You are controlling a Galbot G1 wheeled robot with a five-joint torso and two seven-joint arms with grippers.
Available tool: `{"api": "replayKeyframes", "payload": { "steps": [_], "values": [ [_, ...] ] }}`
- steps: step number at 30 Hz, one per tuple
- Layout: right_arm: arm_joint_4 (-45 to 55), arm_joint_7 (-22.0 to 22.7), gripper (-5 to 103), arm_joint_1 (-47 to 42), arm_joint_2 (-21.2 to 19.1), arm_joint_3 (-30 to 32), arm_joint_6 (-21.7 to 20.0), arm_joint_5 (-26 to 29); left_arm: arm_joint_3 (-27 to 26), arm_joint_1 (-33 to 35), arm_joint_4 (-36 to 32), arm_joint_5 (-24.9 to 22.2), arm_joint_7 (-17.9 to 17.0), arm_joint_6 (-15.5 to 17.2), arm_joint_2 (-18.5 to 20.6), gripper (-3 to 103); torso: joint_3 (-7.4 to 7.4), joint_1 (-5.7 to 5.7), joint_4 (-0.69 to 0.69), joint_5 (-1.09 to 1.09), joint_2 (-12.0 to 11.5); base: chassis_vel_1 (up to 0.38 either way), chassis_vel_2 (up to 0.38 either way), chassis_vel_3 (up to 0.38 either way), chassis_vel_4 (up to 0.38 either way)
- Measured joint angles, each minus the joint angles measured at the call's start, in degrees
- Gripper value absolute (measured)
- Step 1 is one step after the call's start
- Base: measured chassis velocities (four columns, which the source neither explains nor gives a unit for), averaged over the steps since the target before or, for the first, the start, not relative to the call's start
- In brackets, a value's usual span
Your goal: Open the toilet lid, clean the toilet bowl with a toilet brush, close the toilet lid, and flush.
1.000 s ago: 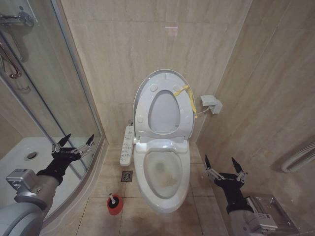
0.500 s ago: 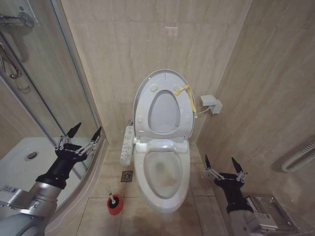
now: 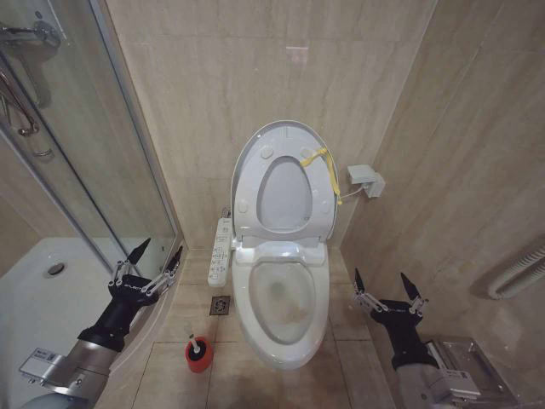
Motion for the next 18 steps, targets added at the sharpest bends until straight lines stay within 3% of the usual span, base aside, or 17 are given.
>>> {"api": "replayKeyframes", "payload": {
  "steps": [6, 7, 9, 11, 14, 18],
  "values": [
    [0.0, 0.0, 100, 0.0, 0.0, 0.0, 0.0, 0.0, -0.1, 1.0, 0.2, 1.1, 0.1, -1.0, -0.7, 74, 0.00, 0.00, 0.02, 0.00, 0.0, 0.000, 0.000, 0.000, 0.000],
    [0.0, 0.0, 100, 0.0, 0.0, 0.0, 0.0, 0.0, -0.1, 1.1, 0.8, 2.5, 0.1, -1.9, -1.1, 83, 0.00, 0.00, 0.00, 0.01, 0.0, 0.000, 0.000, 0.000, 0.000],
    [0.0, 0.0, 100, 0.0, 0.0, 0.0, 0.0, 0.0, 0.4, 2.2, 3.0, 6.3, 0.0, -4.8, -2.7, 83, 0.00, 0.01, 0.01, 0.00, 0.0, 0.000, 0.000, 0.000, 0.000],
    [0.0, 0.0, 100, 0.0, 0.0, 0.0, 0.0, 0.0, 0.9, 2.7, 3.8, 7.0, -0.2, -5.6, -3.4, 83, 0.00, 0.01, 0.01, 0.01, 0.0, 0.000, 0.000, 0.000, 0.000],
    [0.0, 0.0, 100, 0.0, 0.0, 0.0, 0.0, 0.0, 2.5, 4.3, 8.3, 10.2, -0.4, -10.1, -5.8, 82, 0.00, 0.01, 0.03, -0.02, 0.0, 0.000, 0.000, 0.000, 0.000],
    [0.0, 0.0, 100, 0.0, 0.0, 0.0, 0.0, 0.0, 2.8, 4.7, 9.4, 10.8, -0.2, -11.3, -6.4, 82, 0.00, 0.01, 0.02, -0.01, 0.0, 0.000, 0.000, 0.000, 0.000]
  ]
}}
